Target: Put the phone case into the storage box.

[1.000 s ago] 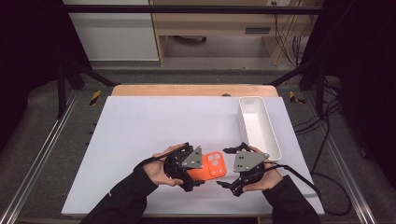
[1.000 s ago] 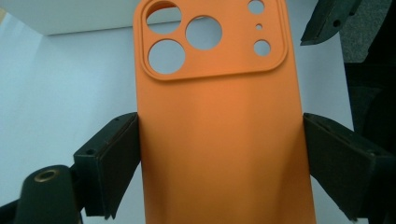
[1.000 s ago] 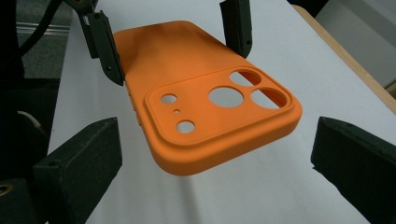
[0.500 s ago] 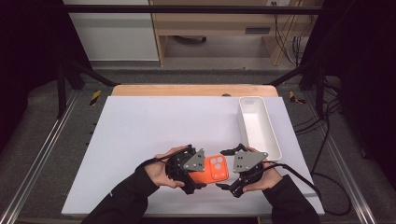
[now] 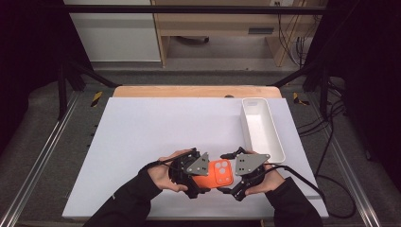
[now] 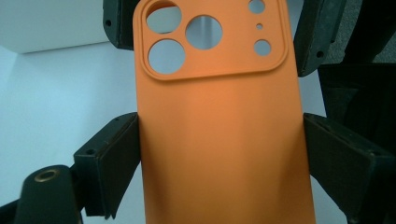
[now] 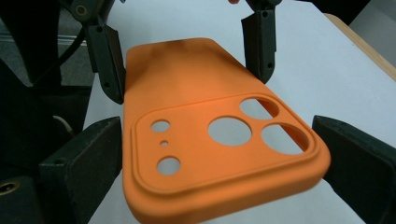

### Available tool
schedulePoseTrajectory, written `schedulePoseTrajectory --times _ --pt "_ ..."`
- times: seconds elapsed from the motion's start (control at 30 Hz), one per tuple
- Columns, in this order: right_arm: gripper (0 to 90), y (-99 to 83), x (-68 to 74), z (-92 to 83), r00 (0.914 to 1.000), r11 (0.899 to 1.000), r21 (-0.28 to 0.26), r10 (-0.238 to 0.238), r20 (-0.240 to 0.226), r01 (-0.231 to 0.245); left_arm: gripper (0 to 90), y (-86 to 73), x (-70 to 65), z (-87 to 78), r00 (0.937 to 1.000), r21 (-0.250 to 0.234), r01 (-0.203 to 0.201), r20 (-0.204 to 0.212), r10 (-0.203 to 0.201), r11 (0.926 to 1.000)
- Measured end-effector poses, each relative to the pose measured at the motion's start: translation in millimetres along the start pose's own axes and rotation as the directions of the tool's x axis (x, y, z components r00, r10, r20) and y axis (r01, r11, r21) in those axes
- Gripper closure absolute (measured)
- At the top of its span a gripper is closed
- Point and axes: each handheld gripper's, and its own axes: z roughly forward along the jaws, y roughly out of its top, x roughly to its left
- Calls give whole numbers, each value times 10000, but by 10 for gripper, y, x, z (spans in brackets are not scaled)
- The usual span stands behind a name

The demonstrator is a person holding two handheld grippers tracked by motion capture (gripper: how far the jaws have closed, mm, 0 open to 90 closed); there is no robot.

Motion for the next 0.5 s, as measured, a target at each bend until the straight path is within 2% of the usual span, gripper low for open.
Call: schedulePoseTrajectory --times 0.5 --pt "76 -13 23 22 9979 9997 -225 -75 -647 61 135 35 -54 3 9995 -189 -199 224 203 9996"
